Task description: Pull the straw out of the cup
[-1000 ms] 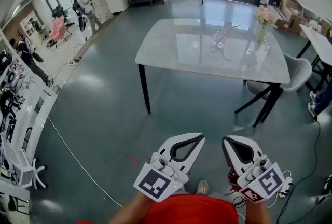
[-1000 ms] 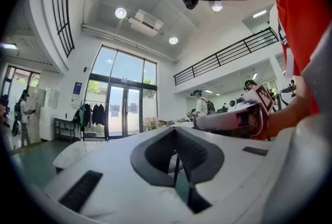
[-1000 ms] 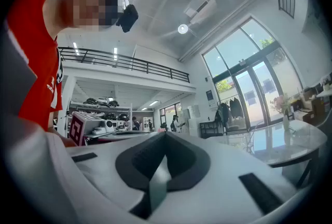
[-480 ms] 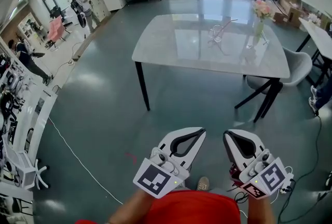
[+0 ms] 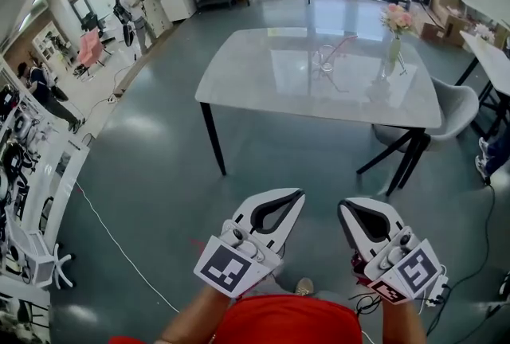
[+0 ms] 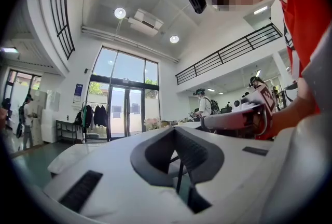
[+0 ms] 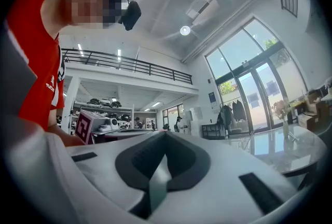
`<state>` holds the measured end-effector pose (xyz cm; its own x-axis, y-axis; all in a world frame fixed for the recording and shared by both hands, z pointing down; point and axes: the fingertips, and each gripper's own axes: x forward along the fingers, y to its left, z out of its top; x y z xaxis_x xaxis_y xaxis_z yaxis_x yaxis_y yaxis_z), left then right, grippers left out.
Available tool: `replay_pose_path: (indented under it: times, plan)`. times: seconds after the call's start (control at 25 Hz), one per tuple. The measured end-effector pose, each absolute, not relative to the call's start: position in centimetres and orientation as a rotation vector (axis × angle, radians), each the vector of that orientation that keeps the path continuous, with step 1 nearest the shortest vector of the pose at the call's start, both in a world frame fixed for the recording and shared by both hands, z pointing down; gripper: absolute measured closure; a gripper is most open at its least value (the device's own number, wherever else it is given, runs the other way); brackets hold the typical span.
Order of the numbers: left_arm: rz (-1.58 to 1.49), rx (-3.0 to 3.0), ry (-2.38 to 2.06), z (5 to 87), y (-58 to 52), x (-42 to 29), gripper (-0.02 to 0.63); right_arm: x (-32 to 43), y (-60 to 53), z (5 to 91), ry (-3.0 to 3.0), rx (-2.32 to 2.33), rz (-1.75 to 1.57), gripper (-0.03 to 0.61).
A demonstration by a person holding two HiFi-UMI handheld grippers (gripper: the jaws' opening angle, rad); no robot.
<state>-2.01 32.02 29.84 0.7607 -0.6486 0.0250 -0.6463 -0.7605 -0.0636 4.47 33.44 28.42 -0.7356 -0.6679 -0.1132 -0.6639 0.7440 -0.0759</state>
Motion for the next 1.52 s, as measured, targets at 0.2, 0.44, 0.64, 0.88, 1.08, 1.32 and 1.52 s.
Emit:
replay_pose_path:
  times: [0.2, 0.44, 0.64, 0.88, 1.08, 1.32, 1.52]
  plan:
    - [-0.093, -2.855, 1.074, 29.5, 30.3, -0.2, 0.601, 6.3, 31.6, 28.7, 2.832, -1.051, -0.026, 0.583]
    - [-0.102, -2.872, 1.076, 31.2, 25.9, -0.4, 0.601, 5.8, 26.9, 30.3, 2.841, -1.052, -0.048, 0.583]
    - [-0.081, -2.875, 1.065, 31.8, 18.6, -0.7, 0.601, 5.3, 20.0, 30.8, 2.853, -1.085, -0.042, 0.583]
    - [-0.043, -2.891, 1.028, 30.7, 9.9, -2.7, 0.601, 3.2, 11.4, 29.7, 2.862, -1.162, -0.014, 0.583]
    - [-0.013, -2.923, 0.986, 30.4, 2.7, -4.3, 0.601, 1.3, 4.2, 29.1, 2.846, -1.227, -0.018, 0.581]
    - [-0.01, -2.931, 0.963, 30.5, -3.8, -4.5, 0.601, 1.2, -1.6, 28.9, 2.836, -1.308, -0.01, 0.581]
    - [-0.005, -2.925, 0.982, 30.9, -8.1, -2.9, 0.601, 3.7, -6.1, 29.8, 2.837, -1.385, -0.032, 0.581]
